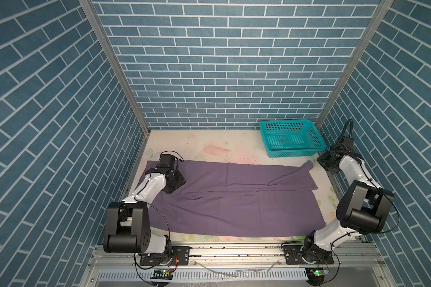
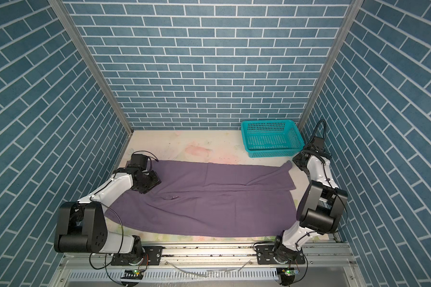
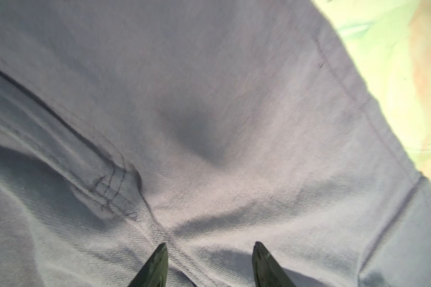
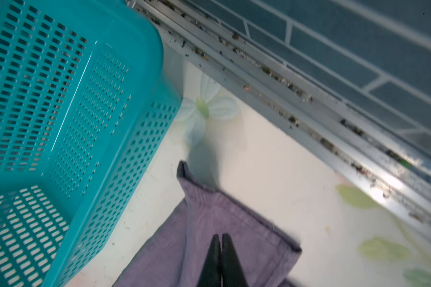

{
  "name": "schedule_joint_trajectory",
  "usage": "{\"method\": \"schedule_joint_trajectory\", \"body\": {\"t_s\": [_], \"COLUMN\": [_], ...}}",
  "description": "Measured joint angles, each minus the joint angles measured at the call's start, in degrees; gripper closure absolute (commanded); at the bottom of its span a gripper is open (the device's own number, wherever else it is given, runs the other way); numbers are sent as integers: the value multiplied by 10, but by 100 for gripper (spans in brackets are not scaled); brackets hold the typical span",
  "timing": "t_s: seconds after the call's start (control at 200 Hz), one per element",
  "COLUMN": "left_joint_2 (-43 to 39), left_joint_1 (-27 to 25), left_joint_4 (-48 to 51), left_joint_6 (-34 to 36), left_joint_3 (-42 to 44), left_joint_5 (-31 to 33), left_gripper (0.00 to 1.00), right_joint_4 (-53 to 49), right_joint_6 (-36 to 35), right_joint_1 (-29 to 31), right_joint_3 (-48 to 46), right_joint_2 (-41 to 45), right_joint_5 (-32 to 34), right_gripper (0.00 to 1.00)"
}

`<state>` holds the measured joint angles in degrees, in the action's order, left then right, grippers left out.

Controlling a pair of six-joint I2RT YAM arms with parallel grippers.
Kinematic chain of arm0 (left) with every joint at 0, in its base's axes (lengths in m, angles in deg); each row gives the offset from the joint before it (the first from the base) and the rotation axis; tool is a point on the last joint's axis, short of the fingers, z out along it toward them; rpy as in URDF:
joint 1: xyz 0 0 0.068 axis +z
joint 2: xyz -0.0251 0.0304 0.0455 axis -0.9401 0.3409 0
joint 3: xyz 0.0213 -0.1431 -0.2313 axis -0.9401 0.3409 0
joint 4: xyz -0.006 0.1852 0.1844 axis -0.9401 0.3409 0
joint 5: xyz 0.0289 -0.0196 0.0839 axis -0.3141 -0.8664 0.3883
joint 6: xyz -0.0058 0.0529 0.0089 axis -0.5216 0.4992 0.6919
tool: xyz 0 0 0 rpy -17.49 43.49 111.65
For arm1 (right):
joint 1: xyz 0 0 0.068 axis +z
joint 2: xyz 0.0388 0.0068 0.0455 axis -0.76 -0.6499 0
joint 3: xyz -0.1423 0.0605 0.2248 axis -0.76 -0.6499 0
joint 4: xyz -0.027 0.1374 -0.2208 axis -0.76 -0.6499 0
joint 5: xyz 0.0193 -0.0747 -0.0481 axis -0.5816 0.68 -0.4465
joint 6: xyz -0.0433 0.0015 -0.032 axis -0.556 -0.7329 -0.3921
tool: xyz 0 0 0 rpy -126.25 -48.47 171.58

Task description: Fold and stack the trousers

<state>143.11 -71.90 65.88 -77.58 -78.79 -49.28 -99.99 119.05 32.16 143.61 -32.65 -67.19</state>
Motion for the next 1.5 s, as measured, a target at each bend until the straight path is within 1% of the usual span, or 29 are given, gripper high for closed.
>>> {"method": "schedule_joint_trajectory", "body": {"t_s": [0.055,0.12,0.265,0.515,0.59,0.665,0.775,0.96,1.125,1.325,1.41,1.5], "left_joint_2": [8,27,92,185,209,235,275,297,313,324,327,328], "left_joint_1": [-3,-10,-46,-126,-139,-141,-135,-118,-78,-7,8,9], "left_joint_4": [2,3,-4,-22,-33,-40,-48,-61,-85,-123,-134,-139], "left_joint_6": [0,0,0,-9,-11,-11,-7,-2,-2,-2,-2,-3], "left_joint_3": [-14,-35,-87,-157,-169,-182,-201,-226,-242,-245,-246,-246], "left_joint_5": [1,2,4,1,-3,-5,-5,-15,-41,-66,-70,-74], "left_gripper": [43,43,43,44,44,45,46,47,48,48,49,49], "right_joint_4": [7,14,31,77,93,106,116,120,120,112,110,105], "right_joint_6": [0,0,0,3,7,9,13,17,17,15,15,14], "right_joint_1": [8,15,27,37,38,37,37,37,30,18,17,17], "right_joint_3": [-36,-68,-118,-145,-151,-155,-157,-158,-160,-167,-167,-167], "right_joint_2": [22,28,-6,-63,-73,-73,-73,-74,-73,-63,-63,-61], "right_joint_5": [-13,-30,-71,-114,-124,-130,-132,-130,-130,-126,-126,-125], "right_gripper": [100,100,100,100,100,100,100,100,100,100,100,100]}}
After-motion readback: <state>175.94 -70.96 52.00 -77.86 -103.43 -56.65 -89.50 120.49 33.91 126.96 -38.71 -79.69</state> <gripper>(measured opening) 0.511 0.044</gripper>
